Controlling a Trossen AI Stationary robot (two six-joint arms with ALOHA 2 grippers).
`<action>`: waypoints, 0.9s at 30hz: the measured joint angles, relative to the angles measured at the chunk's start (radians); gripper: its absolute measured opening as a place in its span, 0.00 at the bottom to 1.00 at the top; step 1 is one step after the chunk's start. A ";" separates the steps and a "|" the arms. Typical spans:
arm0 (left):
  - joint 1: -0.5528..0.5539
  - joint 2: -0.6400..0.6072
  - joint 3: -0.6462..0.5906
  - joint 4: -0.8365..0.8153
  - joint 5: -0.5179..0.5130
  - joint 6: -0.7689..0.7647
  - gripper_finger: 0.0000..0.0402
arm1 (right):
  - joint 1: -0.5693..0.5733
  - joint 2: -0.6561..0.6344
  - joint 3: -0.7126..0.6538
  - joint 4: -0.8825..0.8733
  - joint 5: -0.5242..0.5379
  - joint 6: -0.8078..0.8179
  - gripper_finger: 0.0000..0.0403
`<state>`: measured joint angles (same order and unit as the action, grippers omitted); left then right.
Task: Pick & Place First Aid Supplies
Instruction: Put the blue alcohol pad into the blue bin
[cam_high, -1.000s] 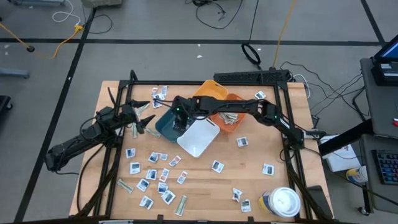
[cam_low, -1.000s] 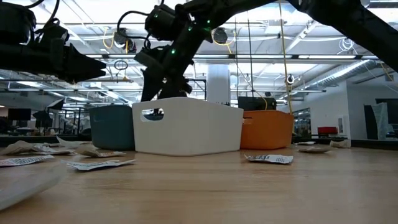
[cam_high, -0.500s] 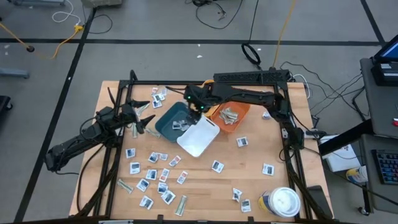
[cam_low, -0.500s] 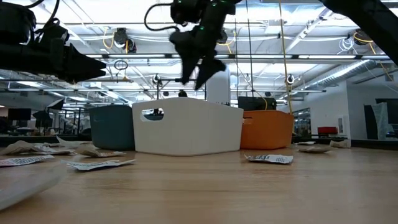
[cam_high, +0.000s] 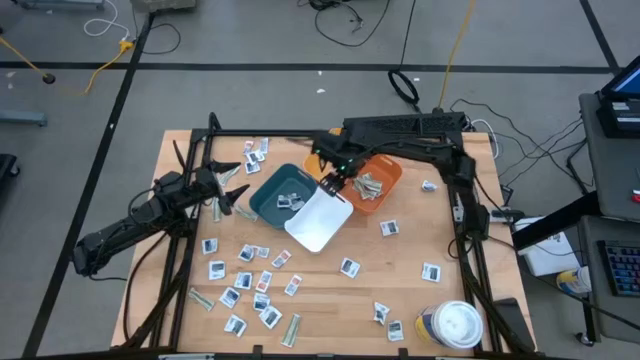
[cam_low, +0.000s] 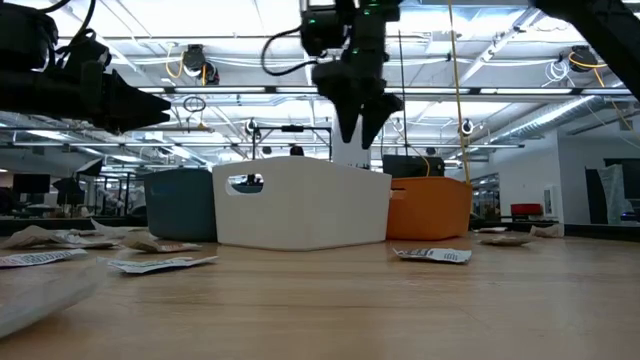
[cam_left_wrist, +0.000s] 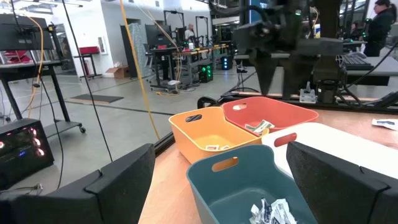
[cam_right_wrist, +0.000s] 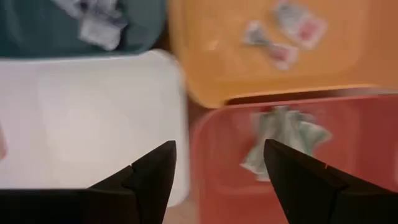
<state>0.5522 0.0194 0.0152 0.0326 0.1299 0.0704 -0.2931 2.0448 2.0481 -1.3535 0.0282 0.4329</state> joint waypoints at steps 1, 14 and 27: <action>0.000 0.000 0.000 0.000 0.000 0.000 0.91 | -0.011 -0.028 -0.032 0.014 0.013 0.001 0.59; 0.000 0.000 0.000 0.000 0.000 0.000 0.91 | -0.168 -0.422 -0.597 0.195 0.054 0.070 0.59; 0.000 0.000 0.000 0.000 0.000 0.000 0.91 | -0.403 -0.631 -0.948 0.155 0.054 0.243 0.59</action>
<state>0.5520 0.0193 0.0152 0.0330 0.1299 0.0704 -0.6958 1.4141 1.0998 -1.1983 0.0818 0.6764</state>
